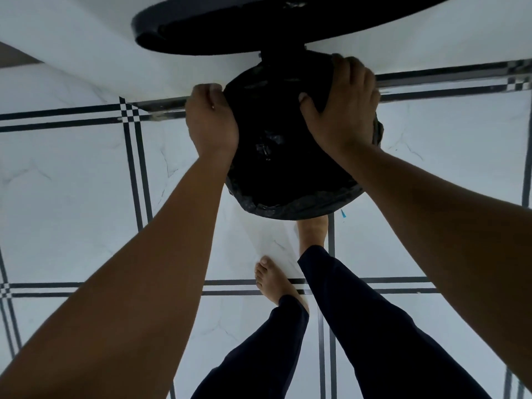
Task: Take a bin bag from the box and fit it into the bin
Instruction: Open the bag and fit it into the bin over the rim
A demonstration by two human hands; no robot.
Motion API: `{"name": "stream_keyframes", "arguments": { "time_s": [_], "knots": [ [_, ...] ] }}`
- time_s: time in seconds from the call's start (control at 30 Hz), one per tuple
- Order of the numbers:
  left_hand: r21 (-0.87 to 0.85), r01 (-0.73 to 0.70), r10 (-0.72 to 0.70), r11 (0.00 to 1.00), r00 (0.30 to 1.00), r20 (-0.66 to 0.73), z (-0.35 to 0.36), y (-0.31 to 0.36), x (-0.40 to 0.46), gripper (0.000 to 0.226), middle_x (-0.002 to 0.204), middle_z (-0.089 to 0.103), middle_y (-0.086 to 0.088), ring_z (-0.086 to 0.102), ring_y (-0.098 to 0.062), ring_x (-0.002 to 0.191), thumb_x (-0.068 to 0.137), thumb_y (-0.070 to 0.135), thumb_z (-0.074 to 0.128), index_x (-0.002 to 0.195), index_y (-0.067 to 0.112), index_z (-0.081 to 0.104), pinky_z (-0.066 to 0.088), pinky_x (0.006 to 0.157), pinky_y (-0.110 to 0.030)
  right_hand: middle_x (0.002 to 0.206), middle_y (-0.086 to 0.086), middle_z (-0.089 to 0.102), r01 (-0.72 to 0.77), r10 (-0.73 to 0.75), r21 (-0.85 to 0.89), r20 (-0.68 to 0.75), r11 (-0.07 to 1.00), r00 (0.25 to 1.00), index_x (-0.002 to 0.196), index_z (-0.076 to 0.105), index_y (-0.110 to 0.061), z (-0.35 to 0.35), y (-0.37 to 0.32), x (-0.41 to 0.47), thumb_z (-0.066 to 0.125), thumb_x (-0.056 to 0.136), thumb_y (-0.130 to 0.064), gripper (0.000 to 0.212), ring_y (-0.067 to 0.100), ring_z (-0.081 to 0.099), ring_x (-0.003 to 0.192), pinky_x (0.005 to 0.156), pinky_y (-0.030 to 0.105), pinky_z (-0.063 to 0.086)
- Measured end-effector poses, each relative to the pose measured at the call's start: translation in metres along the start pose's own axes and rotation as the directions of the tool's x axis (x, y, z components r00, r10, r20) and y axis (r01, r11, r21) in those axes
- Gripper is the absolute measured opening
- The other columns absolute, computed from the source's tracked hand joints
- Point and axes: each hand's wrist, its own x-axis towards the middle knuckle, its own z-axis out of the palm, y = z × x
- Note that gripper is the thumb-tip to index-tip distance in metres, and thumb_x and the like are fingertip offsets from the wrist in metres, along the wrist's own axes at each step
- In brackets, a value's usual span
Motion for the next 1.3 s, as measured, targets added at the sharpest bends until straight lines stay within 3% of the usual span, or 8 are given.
{"name": "stream_keyframes", "arguments": {
  "time_s": [0.13,0.27,0.57,0.77,0.9,1.0,1.1,1.3],
  "knots": [
    [0.02,-0.093,0.089,0.995,0.987,0.133,0.014,-0.003,0.001,0.032,0.1,0.068,-0.001,0.063,-0.018,0.094,0.104,0.037,0.039,0.108,0.015,0.062,0.048,0.08,-0.031,0.144,0.01,0.048,0.04,-0.038,-0.023,0.084,0.999,0.996,0.148,0.041,-0.013,0.004,-0.002,0.015,0.053,0.085,-0.063,0.082,0.033,0.044,0.133,0.104,0.049,0.037],
    [0.105,0.016,-0.034,0.994,0.985,0.172,0.019,-0.002,0.017,0.039,0.095,0.064,0.001,0.062,-0.022,0.095,0.106,0.05,0.031,0.099,0.019,0.055,0.048,0.086,-0.037,0.133,0.01,0.053,0.03,-0.024,-0.047,0.126,0.998,0.992,0.137,0.046,-0.013,0.002,-0.003,0.029,0.056,0.081,-0.065,0.077,0.033,0.049,0.124,0.096,0.047,0.042],
    [0.081,0.19,-0.202,0.978,0.963,0.178,0.025,0.001,0.034,0.059,0.062,0.05,0.005,0.05,-0.01,0.058,0.108,0.05,0.026,0.061,0.02,0.044,0.041,0.067,-0.029,0.125,0.008,0.056,-0.031,0.039,-0.072,0.108,0.997,0.993,0.128,0.051,-0.015,0.005,-0.009,0.032,0.046,0.065,-0.094,0.101,0.029,0.052,0.119,0.096,0.045,0.043],
    [0.09,0.29,-0.303,0.953,0.927,0.222,0.023,0.007,0.044,0.044,0.106,0.061,-0.002,0.054,-0.018,0.088,0.109,0.034,0.028,0.133,0.012,0.059,0.044,0.082,-0.029,0.125,0.007,0.057,-0.016,0.024,-0.052,0.144,0.999,0.989,0.127,0.051,-0.015,0.003,-0.005,0.034,0.048,0.061,-0.096,0.104,0.029,0.053,0.119,0.096,0.046,0.045],
    [0.003,0.383,-0.373,0.924,0.898,0.233,0.016,0.009,0.045,0.038,0.074,0.056,0.003,0.053,-0.009,0.065,0.104,0.045,0.043,0.08,0.019,0.055,0.044,0.064,-0.026,0.127,0.007,0.057,-0.012,0.018,-0.034,0.18,0.999,0.983,0.131,0.049,-0.015,0.003,-0.003,0.038,0.055,0.064,-0.092,0.102,0.029,0.052,0.122,0.096,0.046,0.043],
    [0.085,0.199,-0.207,0.976,0.974,0.093,0.008,0.005,0.035,0.052,0.072,0.061,-0.001,0.059,-0.016,0.068,0.102,0.055,0.04,0.074,0.015,0.059,0.047,0.071,-0.032,0.141,0.01,0.05,0.003,0.004,-0.049,0.159,0.999,0.987,0.145,0.042,-0.015,-0.003,-0.004,0.03,0.05,0.068,-0.091,0.108,0.032,0.044,0.134,0.109,0.049,0.034],
    [0.219,0.086,-0.074,0.972,0.995,-0.062,-0.006,0.012,0.011,0.058,0.116,0.073,0.0,0.065,-0.023,0.112,0.097,0.063,0.038,0.118,0.021,0.071,0.048,0.097,-0.046,0.16,0.016,0.035,0.032,-0.025,-0.052,0.122,0.998,0.992,0.158,0.027,-0.013,-0.019,-0.007,0.011,0.043,0.074,-0.09,0.115,0.036,0.026,0.15,0.122,0.056,0.019],
    [0.35,-0.249,0.215,0.903,0.967,0.134,-0.039,0.031,-0.069,0.056,0.129,0.063,-0.011,0.055,-0.036,0.12,0.098,0.055,0.042,0.129,0.014,0.064,0.045,0.098,-0.048,0.159,0.016,0.037,0.18,-0.174,-0.014,0.181,0.984,0.968,0.156,0.03,-0.012,-0.07,-0.025,-0.035,0.04,0.081,-0.084,0.105,0.037,0.029,0.149,0.12,0.053,0.028]
  ]
}}
